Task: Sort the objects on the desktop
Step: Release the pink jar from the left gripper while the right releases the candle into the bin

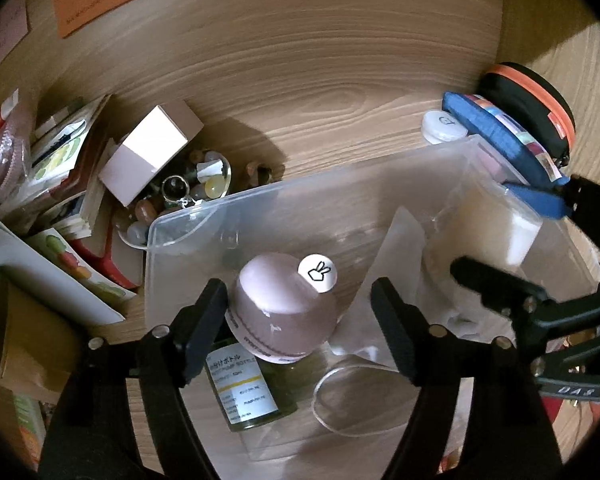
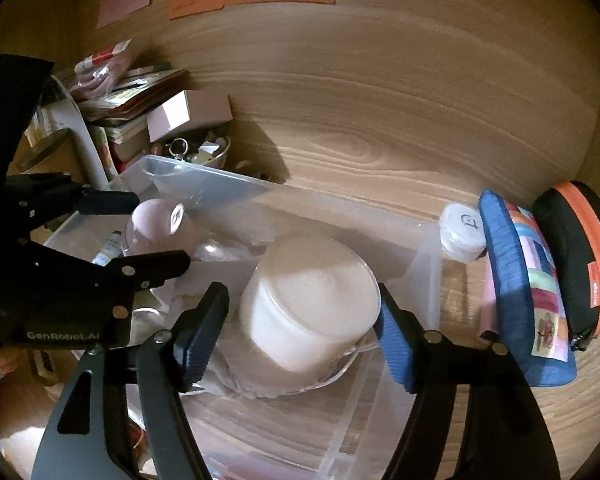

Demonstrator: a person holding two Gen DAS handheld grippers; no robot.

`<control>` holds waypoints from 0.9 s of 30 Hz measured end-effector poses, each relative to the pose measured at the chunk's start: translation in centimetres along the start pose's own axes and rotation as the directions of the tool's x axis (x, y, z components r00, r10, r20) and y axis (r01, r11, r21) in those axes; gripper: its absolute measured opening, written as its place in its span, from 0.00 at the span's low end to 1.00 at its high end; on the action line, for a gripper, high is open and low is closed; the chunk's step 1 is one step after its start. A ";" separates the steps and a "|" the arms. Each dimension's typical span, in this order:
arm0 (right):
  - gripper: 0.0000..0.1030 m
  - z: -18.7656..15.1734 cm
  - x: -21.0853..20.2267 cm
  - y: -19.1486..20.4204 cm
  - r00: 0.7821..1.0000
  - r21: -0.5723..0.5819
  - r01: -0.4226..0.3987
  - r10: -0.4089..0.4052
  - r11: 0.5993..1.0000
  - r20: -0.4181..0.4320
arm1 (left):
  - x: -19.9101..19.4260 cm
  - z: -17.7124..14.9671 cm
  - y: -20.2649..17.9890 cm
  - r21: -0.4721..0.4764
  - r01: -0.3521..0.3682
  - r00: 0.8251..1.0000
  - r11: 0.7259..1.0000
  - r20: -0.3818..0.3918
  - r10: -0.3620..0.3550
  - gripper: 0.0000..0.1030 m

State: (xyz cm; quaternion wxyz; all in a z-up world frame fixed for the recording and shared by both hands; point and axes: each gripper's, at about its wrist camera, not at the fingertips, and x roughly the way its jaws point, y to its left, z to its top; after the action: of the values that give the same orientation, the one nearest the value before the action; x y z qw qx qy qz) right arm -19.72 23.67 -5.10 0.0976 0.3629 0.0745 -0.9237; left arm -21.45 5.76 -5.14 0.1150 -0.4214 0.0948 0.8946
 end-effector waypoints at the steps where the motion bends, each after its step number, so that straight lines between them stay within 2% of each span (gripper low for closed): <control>1: 0.69 0.0 -0.2 -0.1 1.000 -0.003 0.010 -0.010 1.000 0.009 | 0.0 0.0 -0.1 0.000 -0.002 1.000 1.000 0.002 0.002 0.73; 3: 0.71 0.2 -0.6 -0.4 0.999 -0.001 0.016 -0.016 1.000 0.030 | -0.2 -0.1 0.0 0.000 -0.001 1.000 1.000 0.008 0.001 0.74; 6: 0.73 0.5 -1.7 -0.8 0.998 0.011 -0.023 0.022 1.000 0.061 | -0.8 0.0 -0.1 -0.006 0.000 1.000 1.000 0.021 0.000 0.80; 8: 0.75 0.8 -2.3 -1.0 0.997 0.007 -0.023 0.022 1.000 0.077 | -1.4 0.0 0.0 -0.011 0.002 1.000 1.000 0.030 -0.002 0.87; 10: 0.79 1.0 -3.0 -1.2 0.996 0.010 -0.011 0.010 1.000 0.089 | -2.2 0.0 0.3 -0.021 0.002 0.999 1.000 0.041 -0.001 0.88; 16: 0.81 1.5 -5.8 -1.9 0.992 0.048 -0.046 0.040 0.998 0.118 | -5.2 -0.5 0.8 -0.027 -0.017 0.997 0.999 0.079 0.019 0.89; 27: 0.83 -0.5 -10.6 -0.8 0.987 0.062 -0.035 0.025 0.997 0.159 | -11.4 -3.7 2.5 -0.040 -0.050 0.984 0.998 0.169 0.056 0.94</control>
State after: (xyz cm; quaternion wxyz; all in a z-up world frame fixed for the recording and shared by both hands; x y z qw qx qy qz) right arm -11.98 25.91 1.92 0.1053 0.2927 0.0309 -0.9499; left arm -12.43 1.01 1.56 0.0913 -0.3430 0.0798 0.9315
